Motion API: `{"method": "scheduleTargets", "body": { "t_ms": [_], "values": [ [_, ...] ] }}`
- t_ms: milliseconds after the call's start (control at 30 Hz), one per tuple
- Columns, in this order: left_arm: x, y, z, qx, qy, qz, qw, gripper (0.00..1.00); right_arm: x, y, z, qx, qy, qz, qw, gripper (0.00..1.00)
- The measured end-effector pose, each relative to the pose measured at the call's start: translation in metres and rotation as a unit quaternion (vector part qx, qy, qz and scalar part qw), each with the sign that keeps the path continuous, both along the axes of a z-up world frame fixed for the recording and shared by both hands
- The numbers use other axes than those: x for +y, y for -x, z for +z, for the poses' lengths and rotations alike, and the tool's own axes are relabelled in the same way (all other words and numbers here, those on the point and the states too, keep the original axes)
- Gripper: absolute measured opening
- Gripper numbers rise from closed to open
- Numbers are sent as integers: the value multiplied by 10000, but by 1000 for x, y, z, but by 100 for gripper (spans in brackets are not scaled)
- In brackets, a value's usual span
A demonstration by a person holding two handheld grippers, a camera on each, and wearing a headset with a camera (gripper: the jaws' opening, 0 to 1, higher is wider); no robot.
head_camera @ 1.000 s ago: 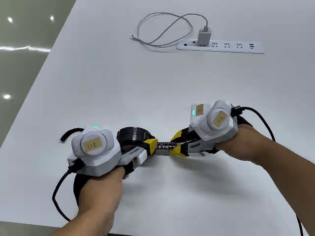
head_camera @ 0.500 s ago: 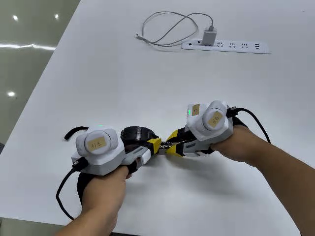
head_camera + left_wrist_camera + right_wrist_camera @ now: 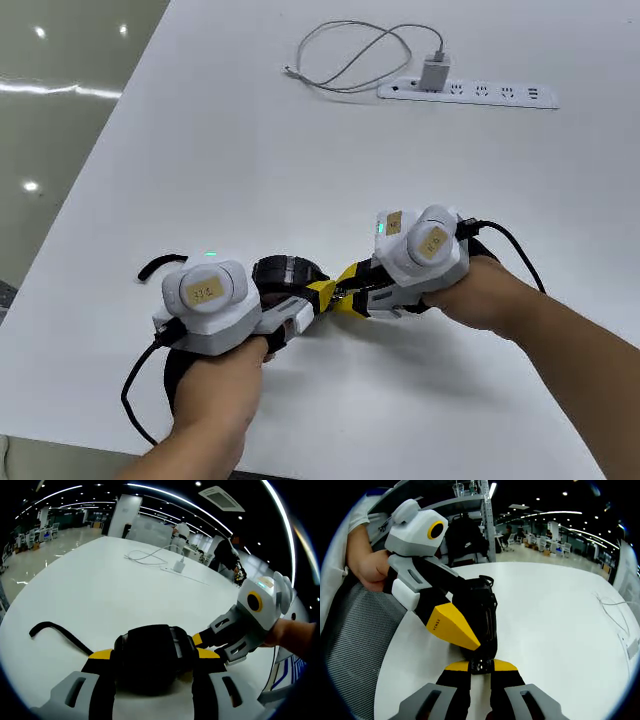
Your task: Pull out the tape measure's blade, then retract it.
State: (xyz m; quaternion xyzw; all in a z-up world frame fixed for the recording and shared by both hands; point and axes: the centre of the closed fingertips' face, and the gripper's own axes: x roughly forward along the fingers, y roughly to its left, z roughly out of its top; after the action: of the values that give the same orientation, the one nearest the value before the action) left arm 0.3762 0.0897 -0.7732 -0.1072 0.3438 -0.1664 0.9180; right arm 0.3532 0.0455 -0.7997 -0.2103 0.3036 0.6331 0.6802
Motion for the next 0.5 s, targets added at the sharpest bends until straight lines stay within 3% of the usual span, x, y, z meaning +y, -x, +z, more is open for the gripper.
{"method": "scheduleTargets", "body": {
  "t_ms": [500],
  "values": [
    [-1,0,-1,-7,-53,5,10000,59,-1,0,-3,-54,80,-29,9999,12]
  ]
}}
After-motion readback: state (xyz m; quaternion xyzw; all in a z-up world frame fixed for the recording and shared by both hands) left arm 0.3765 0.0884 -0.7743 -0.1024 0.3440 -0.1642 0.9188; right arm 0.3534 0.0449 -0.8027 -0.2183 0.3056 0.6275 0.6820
